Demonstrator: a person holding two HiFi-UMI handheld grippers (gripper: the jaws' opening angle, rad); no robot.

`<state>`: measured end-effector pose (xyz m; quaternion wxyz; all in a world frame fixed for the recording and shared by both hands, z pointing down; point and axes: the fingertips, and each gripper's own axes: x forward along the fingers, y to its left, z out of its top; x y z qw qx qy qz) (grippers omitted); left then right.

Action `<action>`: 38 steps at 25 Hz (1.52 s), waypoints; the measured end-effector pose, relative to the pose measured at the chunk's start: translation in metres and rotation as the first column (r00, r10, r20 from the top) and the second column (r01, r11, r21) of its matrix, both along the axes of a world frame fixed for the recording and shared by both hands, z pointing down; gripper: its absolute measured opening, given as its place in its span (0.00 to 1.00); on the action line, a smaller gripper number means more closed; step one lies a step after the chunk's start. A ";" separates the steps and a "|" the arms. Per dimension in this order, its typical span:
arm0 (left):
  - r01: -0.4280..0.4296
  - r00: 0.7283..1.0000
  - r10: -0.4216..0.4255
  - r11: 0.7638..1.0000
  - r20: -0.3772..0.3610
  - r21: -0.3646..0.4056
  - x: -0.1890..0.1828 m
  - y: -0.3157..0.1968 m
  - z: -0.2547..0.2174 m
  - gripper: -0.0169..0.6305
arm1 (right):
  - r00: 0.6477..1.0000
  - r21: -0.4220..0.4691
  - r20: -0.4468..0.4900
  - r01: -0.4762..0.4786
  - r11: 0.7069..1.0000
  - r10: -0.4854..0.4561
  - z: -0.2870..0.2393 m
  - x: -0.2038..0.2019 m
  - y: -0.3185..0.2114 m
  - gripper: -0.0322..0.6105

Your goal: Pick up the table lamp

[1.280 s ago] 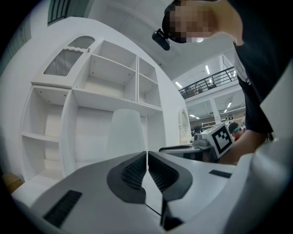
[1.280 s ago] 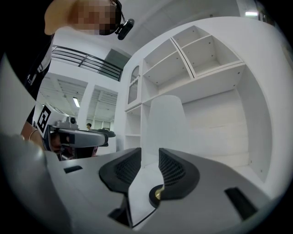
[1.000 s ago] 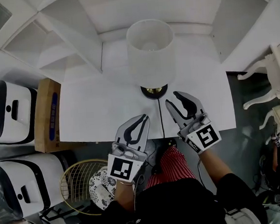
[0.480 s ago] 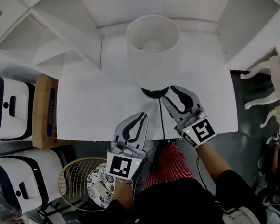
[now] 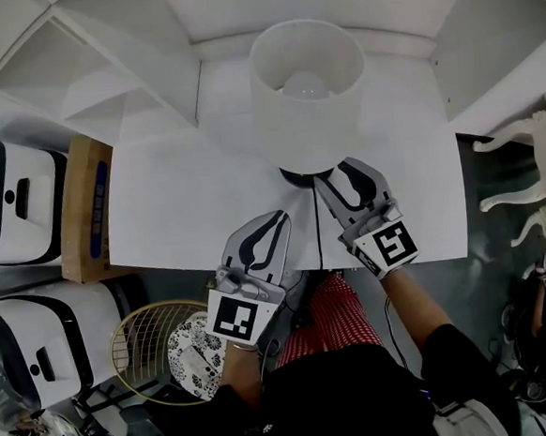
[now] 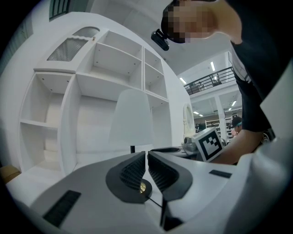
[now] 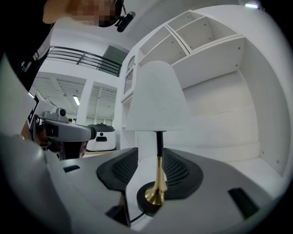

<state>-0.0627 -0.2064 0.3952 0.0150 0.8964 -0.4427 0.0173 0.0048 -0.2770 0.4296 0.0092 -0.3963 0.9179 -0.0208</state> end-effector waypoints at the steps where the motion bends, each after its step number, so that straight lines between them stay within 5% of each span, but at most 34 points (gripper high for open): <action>1: -0.001 1.000 0.001 1.000 0.000 -0.003 0.000 0.000 0.001 0.04 | 1.000 0.004 -0.003 -0.006 1.000 0.006 0.001 0.001 -0.001 0.29; 38: 0.087 0.996 -0.087 0.995 0.015 -0.057 -0.030 -0.019 0.030 0.04 | 1.000 0.016 -0.012 0.021 1.000 -0.021 0.026 -0.029 -0.055 0.35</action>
